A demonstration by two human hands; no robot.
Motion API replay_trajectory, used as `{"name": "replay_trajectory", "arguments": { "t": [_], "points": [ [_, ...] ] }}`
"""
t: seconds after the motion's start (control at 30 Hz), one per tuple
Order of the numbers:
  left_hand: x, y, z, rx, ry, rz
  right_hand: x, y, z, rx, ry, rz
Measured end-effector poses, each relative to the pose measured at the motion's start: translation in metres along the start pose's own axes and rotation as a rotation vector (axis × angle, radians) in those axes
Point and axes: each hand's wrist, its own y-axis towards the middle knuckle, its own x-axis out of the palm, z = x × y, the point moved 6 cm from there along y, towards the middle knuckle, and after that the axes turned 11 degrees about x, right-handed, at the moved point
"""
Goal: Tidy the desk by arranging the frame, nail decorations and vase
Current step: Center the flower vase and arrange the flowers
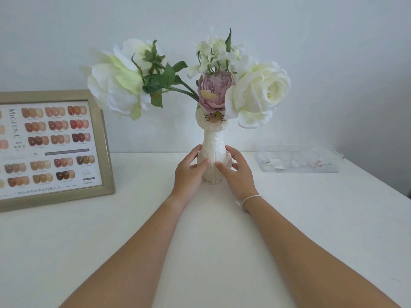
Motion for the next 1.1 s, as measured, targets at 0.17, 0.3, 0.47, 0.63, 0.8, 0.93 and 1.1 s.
{"name": "replay_trajectory", "arguments": {
  "t": [0.17,0.3,0.47,0.63,0.8,0.93,1.1],
  "points": [
    [0.0014,0.0051,-0.0022,0.003,0.001,0.010,-0.0010,0.0075,0.0007,-0.001,-0.008,-0.001],
    [0.0027,0.0069,-0.0032,0.002,-0.002,0.004,-0.0012,0.0094,0.0005,-0.004,-0.013,0.003],
    [0.0032,0.0069,-0.0026,0.003,-0.012,0.005,-0.0025,0.0095,0.0000,-0.001,-0.016,0.000],
    [0.0029,0.0071,-0.0043,0.005,-0.011,0.005,-0.0030,0.0094,0.0001,-0.007,-0.017,0.000],
    [0.0026,0.0080,-0.0053,0.011,-0.013,-0.011,-0.0030,0.0098,0.0007,-0.006,-0.015,0.003],
    [0.0025,0.0084,-0.0063,0.009,-0.020,-0.010,-0.0035,0.0096,0.0009,-0.008,-0.011,0.006],
    [0.0026,0.0089,-0.0059,0.016,-0.019,-0.013,-0.0033,0.0103,0.0006,-0.007,-0.002,0.003]
  ]
}}
